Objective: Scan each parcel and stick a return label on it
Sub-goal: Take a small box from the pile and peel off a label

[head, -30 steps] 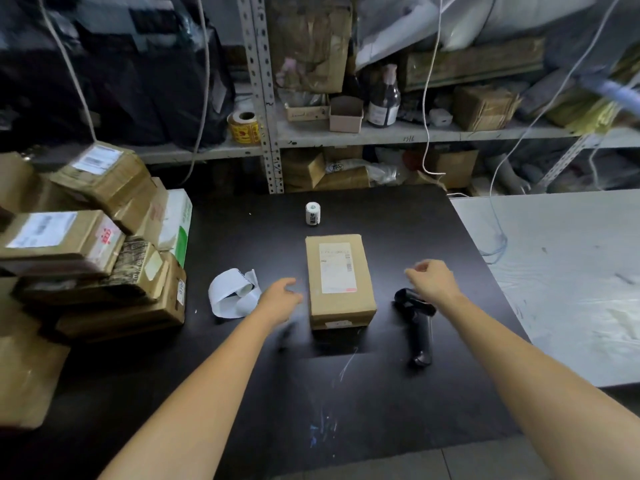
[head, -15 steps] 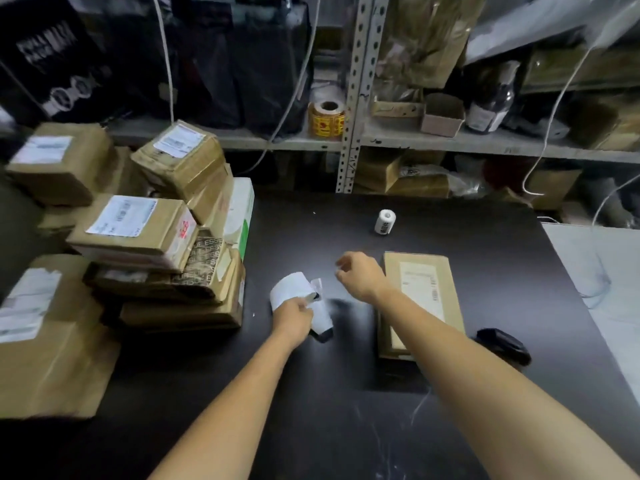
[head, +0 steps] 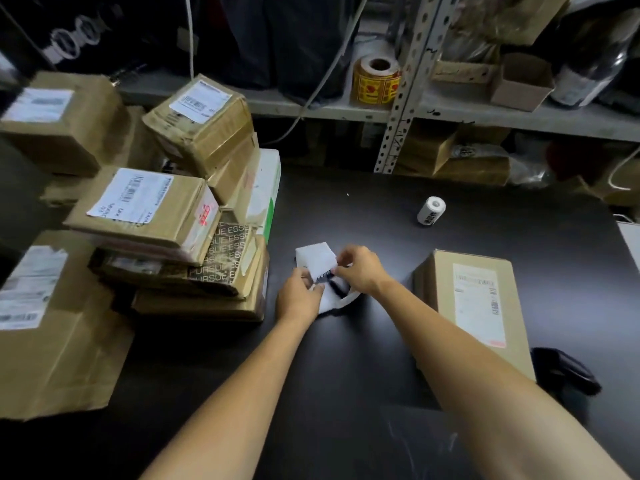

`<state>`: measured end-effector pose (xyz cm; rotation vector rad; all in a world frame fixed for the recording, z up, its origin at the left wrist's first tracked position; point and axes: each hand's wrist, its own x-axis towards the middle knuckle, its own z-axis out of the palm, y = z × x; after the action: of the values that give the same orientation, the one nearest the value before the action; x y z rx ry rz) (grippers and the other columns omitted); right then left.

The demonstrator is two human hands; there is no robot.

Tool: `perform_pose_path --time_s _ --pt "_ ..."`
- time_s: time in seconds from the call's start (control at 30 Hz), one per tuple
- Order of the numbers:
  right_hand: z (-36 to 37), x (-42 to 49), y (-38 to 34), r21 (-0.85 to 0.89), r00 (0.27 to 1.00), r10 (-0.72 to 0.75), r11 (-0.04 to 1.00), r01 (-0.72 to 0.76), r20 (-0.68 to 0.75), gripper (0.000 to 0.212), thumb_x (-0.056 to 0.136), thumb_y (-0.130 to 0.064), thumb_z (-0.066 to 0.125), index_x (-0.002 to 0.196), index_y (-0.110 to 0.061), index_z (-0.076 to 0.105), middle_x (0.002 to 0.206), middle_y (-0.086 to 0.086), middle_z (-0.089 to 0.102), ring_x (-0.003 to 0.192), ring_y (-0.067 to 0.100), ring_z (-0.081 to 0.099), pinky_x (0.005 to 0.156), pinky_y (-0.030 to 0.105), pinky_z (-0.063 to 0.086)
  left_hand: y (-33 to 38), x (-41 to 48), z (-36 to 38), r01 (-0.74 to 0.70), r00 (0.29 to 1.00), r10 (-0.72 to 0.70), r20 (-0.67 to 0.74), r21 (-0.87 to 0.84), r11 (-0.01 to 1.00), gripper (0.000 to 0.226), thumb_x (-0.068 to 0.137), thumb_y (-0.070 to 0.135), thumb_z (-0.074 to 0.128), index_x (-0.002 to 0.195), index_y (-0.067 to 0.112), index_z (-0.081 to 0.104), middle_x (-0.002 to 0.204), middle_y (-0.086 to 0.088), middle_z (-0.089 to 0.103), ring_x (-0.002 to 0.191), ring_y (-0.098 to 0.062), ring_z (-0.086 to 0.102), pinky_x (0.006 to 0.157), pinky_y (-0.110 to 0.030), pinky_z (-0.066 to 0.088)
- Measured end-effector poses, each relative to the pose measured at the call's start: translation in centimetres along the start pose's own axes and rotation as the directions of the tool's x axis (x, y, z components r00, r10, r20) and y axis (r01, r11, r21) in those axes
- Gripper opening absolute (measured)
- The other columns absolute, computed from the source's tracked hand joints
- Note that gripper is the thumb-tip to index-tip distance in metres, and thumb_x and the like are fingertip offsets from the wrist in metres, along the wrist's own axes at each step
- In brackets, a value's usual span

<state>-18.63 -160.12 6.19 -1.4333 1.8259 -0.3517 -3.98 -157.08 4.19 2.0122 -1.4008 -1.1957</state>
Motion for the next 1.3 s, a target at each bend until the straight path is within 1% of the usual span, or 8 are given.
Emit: perform_pose_path --time_s 0.17,0.4,0.53,0.63,0.73,0.9,1.07,1.3 --pt "-1.3 -1.3 0.6 0.226 0.999 0.029 0.974 -0.033 0.021 0.01 0.09 -0.015 0.069 0.082 -0.009 0.066 0.079 0.003 0.066 0.072 0.016 0.057 0.069 0.03 0.049 0.0 -0.2 -0.9 -0.009 0.999 0.008 -0.036 -0.022 1.0 0.041 0.083 0.021 0.074 0.121 0.015 0.059 0.108 -0.002 0.068 0.1 -0.021 0.064 0.084 -0.029 0.048" --pt "-4.1 -4.0 0.0 0.425 0.999 0.033 0.904 -0.047 0.038 0.005 0.092 -0.005 0.065 0.088 -0.004 0.063 0.078 0.01 0.065 0.061 0.01 0.058 0.053 0.016 0.05 1.4 -1.5 -2.1 -0.187 0.982 0.185 -0.036 -0.048 0.981 0.015 0.082 0.017 0.075 0.096 0.018 0.069 0.101 0.0 0.069 0.096 -0.018 0.062 0.089 -0.032 0.05" --pt "-4.3 -4.5 0.5 0.382 0.997 0.072 0.922 -0.069 0.006 0.007 0.092 -0.009 0.067 0.086 -0.006 0.064 0.077 0.005 0.067 0.065 0.014 0.059 0.058 0.023 0.054 1.8 -2.1 -1.9 -0.192 0.981 0.192 -0.011 -0.077 0.978 0.016 0.081 0.014 0.076 0.081 0.024 0.063 0.085 0.006 0.067 0.086 -0.017 0.063 0.08 -0.03 0.051" --pt "-3.7 -4.6 1.0 0.192 0.991 0.067 0.98 -0.044 -0.116 0.012 0.087 -0.018 0.073 0.09 -0.013 0.063 0.084 0.0 0.066 0.075 0.015 0.059 0.07 0.031 0.052 1.8 -2.5 -1.2 -0.177 0.984 0.18 0.009 -0.139 0.974 0.018 0.084 0.006 0.071 0.082 0.022 0.063 0.083 0.004 0.067 0.084 -0.018 0.064 0.082 -0.032 0.052" --pt "-2.7 -5.3 1.0 0.086 0.973 -0.049 0.994 0.07 -0.224 0.021 0.082 -0.025 0.076 0.096 -0.021 0.06 0.094 -0.004 0.06 0.082 0.01 0.056 0.074 0.024 0.044 1.6 -2.7 -0.6 -0.154 0.987 0.16 0.016 -0.177 0.972 0.014 0.086 0.007 0.068 0.087 0.02 0.065 0.081 0.006 0.066 0.08 -0.014 0.062 0.079 -0.027 0.051" --pt "-1.3 -6.0 0.2 -0.079 0.968 -0.206 0.977 0.196 -0.147 0.005 0.085 -0.026 0.071 0.088 -0.024 0.067 0.1 -0.003 0.062 0.092 0.013 0.06 0.079 0.032 0.05 1.9 -3.3 -0.6 -0.148 0.985 0.167 0.05 -0.27 0.952 0.017 0.088 0.002 0.066 0.096 0.016 0.068 0.088 0.005 0.067 0.081 -0.007 0.06 0.08 -0.017 0.045" --pt "-1.3 -6.1 0.8 -0.007 0.973 -0.15 0.989 0.151 -0.178 0.007 0.086 -0.022 0.071 0.081 -0.022 0.065 0.083 -0.007 0.068 0.081 0.012 0.064 0.073 0.03 0.051 2.3 -3.7 -0.5 -0.169 0.965 0.215 0.153 -0.267 0.949 0.03 0.086 -0.016 0.057 0.107 0.004 0.065 0.087 0.001 0.061 0.085 -0.01 0.056 0.073 -0.004 0.046" --pt "-0.9 -6.4 0.9 -0.007 0.979 -0.17 0.985 0.17 -0.112 0.007 0.088 -0.022 0.069 0.088 -0.023 0.075 0.086 -0.007 0.074 0.082 0.008 0.065 0.078 0.032 0.055 1.7 -3.5 -0.4 -0.123 0.974 0.169 0.149 -0.276 0.953 0.015 0.091 -0.002 0.061 0.102 0.005 0.068 0.093 -0.003 0.067 0.081 -0.006 0.06 0.066 0.0 0.043"
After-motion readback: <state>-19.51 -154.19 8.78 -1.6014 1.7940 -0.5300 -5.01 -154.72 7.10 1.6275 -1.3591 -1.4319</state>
